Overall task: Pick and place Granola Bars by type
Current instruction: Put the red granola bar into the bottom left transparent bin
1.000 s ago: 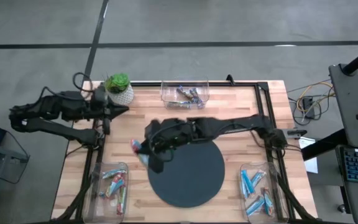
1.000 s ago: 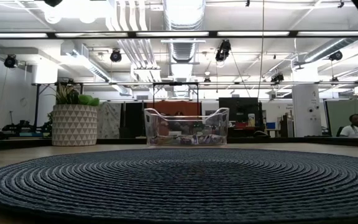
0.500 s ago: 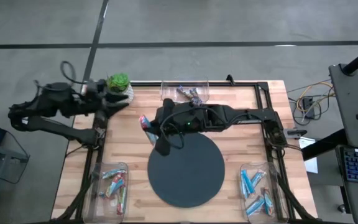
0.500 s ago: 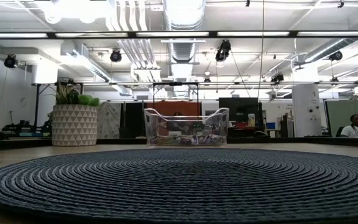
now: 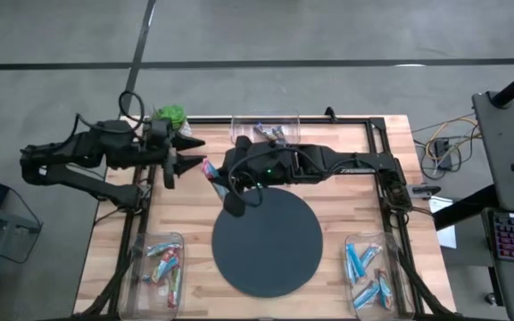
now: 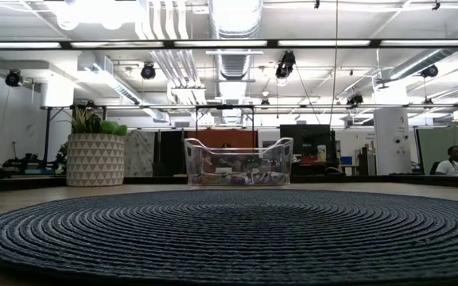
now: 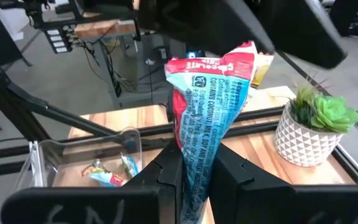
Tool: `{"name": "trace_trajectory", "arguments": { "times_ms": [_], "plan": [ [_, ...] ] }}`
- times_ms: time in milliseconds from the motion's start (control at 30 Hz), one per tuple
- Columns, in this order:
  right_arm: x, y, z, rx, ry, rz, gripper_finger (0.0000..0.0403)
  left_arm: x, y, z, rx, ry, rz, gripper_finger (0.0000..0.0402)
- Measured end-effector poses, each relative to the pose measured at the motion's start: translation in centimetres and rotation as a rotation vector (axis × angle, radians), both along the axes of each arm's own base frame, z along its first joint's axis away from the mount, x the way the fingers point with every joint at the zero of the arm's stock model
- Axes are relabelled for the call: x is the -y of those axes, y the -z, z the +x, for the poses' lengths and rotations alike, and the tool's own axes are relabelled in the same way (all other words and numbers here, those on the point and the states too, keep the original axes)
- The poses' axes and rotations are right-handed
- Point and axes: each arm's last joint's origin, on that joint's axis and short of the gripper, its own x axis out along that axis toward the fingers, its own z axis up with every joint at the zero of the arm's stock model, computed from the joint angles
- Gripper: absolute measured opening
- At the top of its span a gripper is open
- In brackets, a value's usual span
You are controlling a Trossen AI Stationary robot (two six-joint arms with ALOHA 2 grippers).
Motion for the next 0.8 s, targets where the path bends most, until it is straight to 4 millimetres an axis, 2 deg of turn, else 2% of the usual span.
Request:
{"name": "trace_trajectory", "arguments": {
  "times_ms": [167, 400, 800],
  "plan": [
    [0.0, 0.1, -0.2, -0.017, -0.006, -0.012, 0.0043, 0.1, -1.0, -1.0, 0.050, 0.067, -0.029, 0.0218],
    [0.2, -0.1, -0.4, -0.025, -0.008, -0.033, 0.0043, 0.2, -1.3, -1.6, 0.071, 0.117, -0.066, 0.0218],
    [0.8, -0.3, -0.3, -0.014, 0.002, -0.039, 0.0043, 0.6, -0.3, 0.1, -0.009, 0.179, -0.096, 0.0218]
  ]
}}
